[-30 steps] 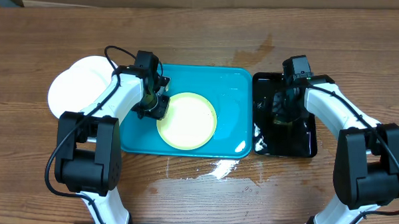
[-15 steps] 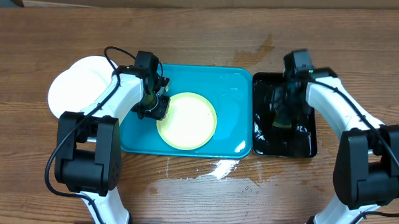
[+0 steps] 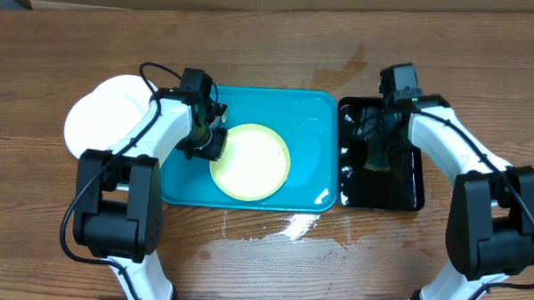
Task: Clean dirty plates on tray and stack at the side
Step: 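Dip and rinse the sponge in the black tray's water, then carry the sponge left back onto the yellow plate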
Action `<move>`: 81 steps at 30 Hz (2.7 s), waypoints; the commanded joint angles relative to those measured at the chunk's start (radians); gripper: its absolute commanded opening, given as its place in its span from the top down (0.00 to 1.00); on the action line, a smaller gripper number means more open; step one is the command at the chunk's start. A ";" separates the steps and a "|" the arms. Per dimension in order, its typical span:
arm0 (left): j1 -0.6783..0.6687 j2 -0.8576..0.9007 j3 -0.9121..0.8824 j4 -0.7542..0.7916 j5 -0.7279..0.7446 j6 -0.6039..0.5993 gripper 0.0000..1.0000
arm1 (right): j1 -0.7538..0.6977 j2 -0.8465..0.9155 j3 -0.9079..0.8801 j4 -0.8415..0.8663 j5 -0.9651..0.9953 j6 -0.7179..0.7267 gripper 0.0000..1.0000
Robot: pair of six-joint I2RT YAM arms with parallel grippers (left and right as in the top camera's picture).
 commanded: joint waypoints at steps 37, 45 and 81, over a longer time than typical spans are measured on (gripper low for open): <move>0.003 0.013 -0.006 -0.002 0.016 -0.013 0.63 | -0.002 -0.047 -0.111 -0.118 -0.021 0.072 0.47; 0.003 0.013 -0.006 -0.001 0.016 -0.013 0.72 | -0.002 -0.060 0.104 -0.289 -0.021 0.053 0.34; 0.003 0.013 -0.006 0.002 0.020 -0.014 0.94 | -0.002 -0.050 0.238 -0.446 -0.059 0.050 0.96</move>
